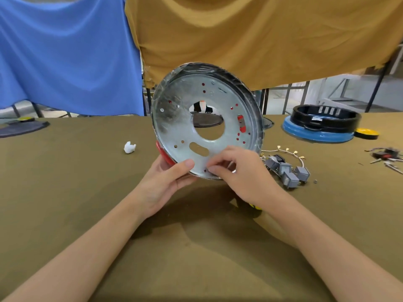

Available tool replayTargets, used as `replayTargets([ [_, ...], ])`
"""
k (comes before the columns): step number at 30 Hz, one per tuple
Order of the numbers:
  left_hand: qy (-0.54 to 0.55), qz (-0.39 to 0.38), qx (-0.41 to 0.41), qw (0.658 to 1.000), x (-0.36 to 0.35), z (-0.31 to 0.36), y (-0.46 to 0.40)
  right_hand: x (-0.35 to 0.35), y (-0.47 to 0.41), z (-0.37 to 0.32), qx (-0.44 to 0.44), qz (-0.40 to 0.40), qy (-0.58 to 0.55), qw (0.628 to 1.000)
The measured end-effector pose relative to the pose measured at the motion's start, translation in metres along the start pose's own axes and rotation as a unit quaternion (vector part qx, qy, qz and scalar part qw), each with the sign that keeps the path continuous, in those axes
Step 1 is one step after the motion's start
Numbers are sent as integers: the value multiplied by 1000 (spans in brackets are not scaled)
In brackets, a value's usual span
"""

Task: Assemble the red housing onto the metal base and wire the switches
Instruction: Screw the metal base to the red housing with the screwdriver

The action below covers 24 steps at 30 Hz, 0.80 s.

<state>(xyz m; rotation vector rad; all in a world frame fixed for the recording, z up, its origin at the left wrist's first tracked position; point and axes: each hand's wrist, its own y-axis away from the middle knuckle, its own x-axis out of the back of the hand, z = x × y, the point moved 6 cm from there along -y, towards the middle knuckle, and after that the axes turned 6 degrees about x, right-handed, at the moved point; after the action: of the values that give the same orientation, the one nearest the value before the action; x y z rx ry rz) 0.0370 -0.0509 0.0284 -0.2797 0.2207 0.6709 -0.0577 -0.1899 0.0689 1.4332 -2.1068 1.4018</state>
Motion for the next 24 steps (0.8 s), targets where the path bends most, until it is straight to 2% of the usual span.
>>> replayTargets([
  [8, -26, -18, -7, 999, -5, 5, 5, 0, 3, 7, -36, -32, 12, 999],
  [24, -61, -50, -40, 996, -13, 9, 9, -3, 4, -1, -14, -23, 3, 1000],
])
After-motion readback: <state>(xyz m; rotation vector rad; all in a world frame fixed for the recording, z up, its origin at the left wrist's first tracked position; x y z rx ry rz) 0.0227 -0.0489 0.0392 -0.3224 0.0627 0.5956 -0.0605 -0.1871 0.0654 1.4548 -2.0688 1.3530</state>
